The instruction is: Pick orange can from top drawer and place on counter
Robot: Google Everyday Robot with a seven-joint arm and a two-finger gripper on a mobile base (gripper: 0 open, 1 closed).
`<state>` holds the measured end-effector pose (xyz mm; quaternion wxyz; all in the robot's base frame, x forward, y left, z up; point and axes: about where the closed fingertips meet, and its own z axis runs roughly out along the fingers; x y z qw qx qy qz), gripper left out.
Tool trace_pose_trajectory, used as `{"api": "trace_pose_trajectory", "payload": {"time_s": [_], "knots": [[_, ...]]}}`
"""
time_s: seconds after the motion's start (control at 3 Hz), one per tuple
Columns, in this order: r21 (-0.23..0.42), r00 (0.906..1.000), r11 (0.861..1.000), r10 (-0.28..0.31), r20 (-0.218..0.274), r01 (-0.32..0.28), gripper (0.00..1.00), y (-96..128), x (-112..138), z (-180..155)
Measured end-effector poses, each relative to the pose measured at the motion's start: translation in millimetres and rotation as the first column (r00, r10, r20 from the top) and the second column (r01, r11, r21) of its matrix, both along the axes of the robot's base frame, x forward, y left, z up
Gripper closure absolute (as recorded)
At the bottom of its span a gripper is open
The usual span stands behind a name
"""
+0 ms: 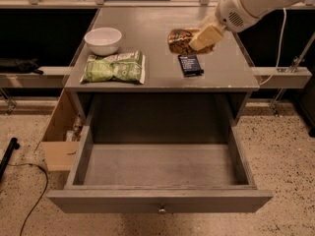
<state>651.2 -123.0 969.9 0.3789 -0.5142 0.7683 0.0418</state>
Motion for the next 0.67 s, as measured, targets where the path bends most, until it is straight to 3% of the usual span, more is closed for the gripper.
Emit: {"api": "trace_pose_trajectory", "payload": {"time_s": [0.67], "knots": [[-0.030,0.9949,0.995,-0.100,-0.011,0.099,1.00,-46,42,6]]}}
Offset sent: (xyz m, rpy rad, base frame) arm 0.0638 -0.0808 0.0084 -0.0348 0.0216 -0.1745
